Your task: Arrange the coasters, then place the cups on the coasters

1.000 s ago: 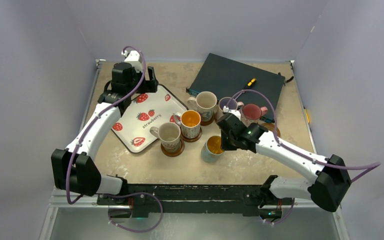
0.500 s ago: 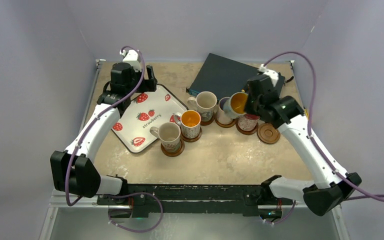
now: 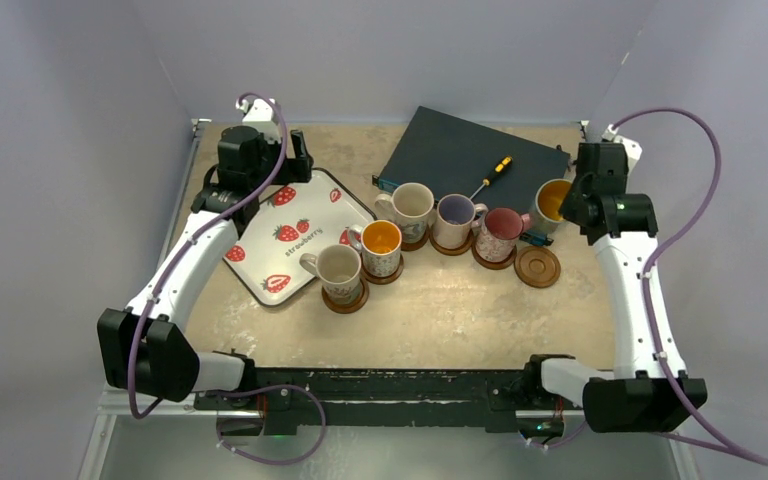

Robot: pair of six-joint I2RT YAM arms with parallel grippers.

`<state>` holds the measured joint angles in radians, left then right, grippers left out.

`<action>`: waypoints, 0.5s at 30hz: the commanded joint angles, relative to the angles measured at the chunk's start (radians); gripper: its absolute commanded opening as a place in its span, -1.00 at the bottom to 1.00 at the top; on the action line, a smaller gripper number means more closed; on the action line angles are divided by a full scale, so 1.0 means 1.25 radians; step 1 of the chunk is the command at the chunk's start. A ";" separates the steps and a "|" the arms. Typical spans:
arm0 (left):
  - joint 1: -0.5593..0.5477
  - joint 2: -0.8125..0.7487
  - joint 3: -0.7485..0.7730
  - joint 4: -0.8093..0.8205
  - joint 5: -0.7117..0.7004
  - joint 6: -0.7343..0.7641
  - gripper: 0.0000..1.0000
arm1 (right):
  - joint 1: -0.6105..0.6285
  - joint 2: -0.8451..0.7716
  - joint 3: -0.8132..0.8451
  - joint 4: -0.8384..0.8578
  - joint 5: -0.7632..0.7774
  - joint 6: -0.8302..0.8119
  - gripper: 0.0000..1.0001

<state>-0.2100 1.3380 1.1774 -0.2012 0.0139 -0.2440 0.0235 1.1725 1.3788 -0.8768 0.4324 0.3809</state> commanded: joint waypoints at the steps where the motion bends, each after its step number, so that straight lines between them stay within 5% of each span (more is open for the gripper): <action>1: 0.000 -0.021 -0.008 0.034 -0.004 -0.008 0.67 | -0.083 -0.019 -0.038 0.119 -0.048 -0.023 -1.00; 15: 0.001 -0.016 -0.010 0.038 0.011 -0.015 0.67 | -0.173 0.009 -0.183 0.169 -0.154 -0.034 -1.00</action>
<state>-0.2100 1.3357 1.1641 -0.1951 0.0143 -0.2481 -0.1928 1.1835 1.1603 -0.7700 0.3042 0.3363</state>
